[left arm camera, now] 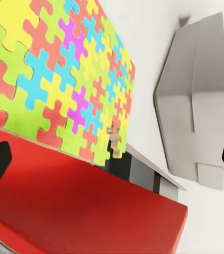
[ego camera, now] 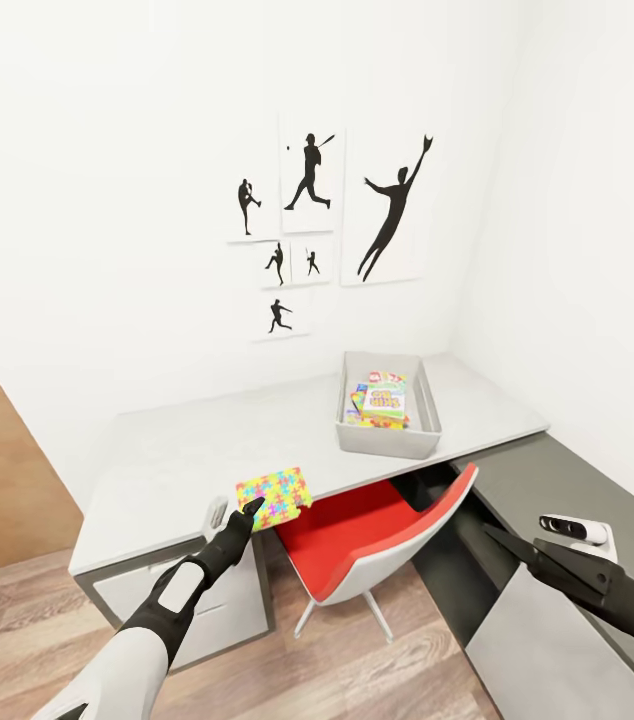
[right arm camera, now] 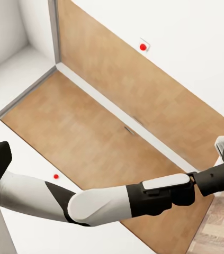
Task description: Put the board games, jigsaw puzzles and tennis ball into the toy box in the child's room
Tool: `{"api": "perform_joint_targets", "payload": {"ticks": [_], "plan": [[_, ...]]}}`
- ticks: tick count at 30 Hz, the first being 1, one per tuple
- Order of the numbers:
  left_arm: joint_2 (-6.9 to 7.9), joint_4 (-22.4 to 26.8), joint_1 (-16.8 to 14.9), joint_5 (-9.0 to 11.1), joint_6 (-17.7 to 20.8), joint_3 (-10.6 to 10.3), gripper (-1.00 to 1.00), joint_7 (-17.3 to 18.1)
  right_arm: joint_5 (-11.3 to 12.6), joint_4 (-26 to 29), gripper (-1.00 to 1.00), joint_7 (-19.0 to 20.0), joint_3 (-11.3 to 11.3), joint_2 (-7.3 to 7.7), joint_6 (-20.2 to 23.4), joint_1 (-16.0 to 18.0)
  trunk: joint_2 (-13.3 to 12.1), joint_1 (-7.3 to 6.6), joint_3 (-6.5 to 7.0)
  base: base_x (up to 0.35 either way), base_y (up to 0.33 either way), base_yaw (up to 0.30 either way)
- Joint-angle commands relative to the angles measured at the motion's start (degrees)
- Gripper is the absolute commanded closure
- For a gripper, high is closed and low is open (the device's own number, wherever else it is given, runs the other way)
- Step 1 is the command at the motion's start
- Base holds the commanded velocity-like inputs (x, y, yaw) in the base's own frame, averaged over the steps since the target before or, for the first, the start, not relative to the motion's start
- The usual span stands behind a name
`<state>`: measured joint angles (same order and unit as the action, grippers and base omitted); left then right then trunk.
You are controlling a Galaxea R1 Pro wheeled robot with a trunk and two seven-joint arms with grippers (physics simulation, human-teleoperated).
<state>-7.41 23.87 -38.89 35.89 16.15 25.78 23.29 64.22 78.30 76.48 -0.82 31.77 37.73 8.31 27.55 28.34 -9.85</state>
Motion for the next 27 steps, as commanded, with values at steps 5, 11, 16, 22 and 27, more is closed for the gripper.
{"api": "perform_joint_targets", "payload": {"ticks": [5, 11, 16, 22, 27], "plan": [[-0.04, 0.04, -0.05, 0.40, 0.55, 0.38, -1.00, 0.09, 0.28, 0.01, -1.00, 0.00, 0.03, -0.02, 0.50, 0.04, 0.10, 0.03, -0.11, 0.021, 0.000, 0.000], [-0.05, 0.04, -0.05, 0.40, 0.55, 0.42, -1.00, 0.04, 0.26, 0.01, -1.00, -0.01, 0.03, -0.03, 0.53, 0.04, 0.10, 0.03, -0.11, 0.006, 0.000, 0.000], [-0.05, 0.04, -0.05, 0.40, 0.55, 0.41, -1.00, 0.03, 0.22, 0.01, -1.00, -0.02, 0.01, -0.04, 0.57, 0.04, 0.10, 0.03, -0.14, 0.002, 0.000, 0.000], [-0.06, 0.04, -0.05, 0.40, 0.55, 0.47, -1.00, 0.00, 0.21, 0.01, -1.00, -0.02, -0.04, -0.04, 0.64, 0.04, 0.10, 0.03, -0.44, 0.000, 0.000, 0.000], [-0.06, 0.04, -0.05, 0.40, 0.55, 0.49, -1.00, 0.00, 0.22, 0.01, -1.00, -0.02, -0.05, -0.03, 0.66, 0.04, 0.10, 0.03, -0.85, 0.000, 0.000, 0.000]]}}
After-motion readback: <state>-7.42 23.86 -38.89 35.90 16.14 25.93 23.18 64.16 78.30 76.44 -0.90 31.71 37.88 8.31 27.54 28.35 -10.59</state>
